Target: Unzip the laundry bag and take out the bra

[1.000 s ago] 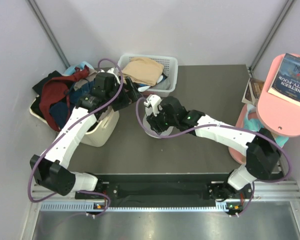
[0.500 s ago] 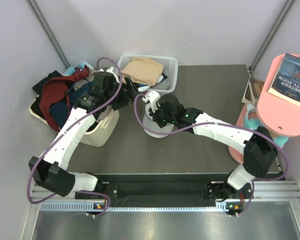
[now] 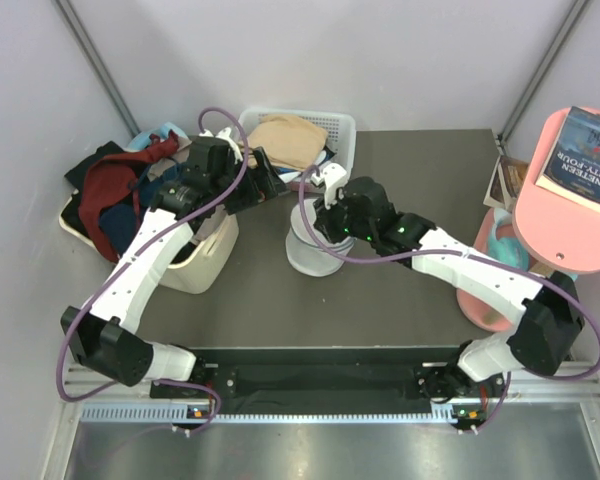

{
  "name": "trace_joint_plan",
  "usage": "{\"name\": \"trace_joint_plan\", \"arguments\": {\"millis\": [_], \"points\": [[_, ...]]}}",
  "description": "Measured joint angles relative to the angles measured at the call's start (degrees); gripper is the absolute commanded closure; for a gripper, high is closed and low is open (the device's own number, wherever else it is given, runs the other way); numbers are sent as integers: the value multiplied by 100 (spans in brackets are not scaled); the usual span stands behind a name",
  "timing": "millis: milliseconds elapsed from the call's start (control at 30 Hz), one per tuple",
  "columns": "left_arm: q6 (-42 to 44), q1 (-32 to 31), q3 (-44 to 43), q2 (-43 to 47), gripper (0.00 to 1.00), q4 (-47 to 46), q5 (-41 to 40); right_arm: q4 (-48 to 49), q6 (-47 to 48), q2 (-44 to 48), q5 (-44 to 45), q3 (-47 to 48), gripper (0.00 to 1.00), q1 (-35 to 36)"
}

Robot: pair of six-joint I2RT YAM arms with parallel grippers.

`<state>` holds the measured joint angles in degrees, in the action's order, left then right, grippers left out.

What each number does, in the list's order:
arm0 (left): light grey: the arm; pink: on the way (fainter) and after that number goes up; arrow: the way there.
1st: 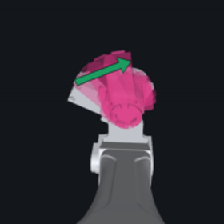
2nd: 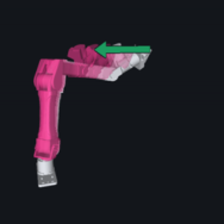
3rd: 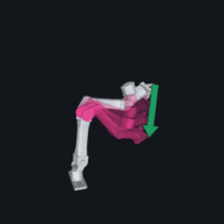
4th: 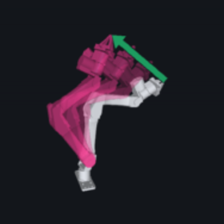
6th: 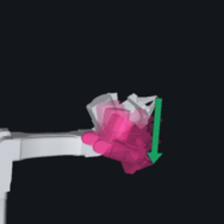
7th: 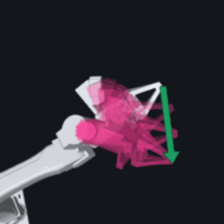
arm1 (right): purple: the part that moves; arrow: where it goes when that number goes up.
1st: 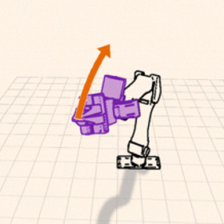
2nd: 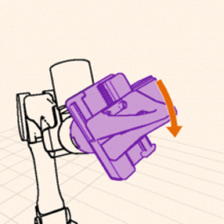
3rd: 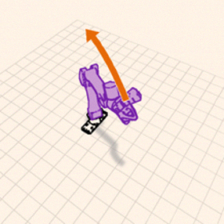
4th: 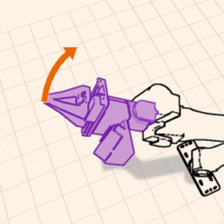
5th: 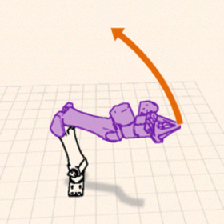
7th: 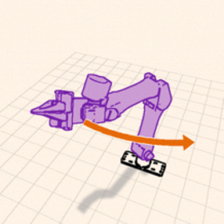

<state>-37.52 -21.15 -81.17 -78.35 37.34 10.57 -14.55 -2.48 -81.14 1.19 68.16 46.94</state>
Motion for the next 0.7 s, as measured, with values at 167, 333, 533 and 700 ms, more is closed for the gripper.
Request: {"name": "trace_joint_plan", "arguments": {"millis": [167, 333, 533, 700], "points": [[-7, 0, -7, -4, 1, -4, -24, 0, -9, -299, -232, -4, 54, 9], [-44, 0, -7, -4, 1, -4, -107, -2, 48, -675, -354, -4, 52, 24], [-118, 0, -4, -2, 1, -4, -216, -13, 109, -940, -516, -2, 59, 26], [-149, 0, -4, -2, 1, -4, -254, -105, 149, -1058, -664, -2, 89, 28]]}}
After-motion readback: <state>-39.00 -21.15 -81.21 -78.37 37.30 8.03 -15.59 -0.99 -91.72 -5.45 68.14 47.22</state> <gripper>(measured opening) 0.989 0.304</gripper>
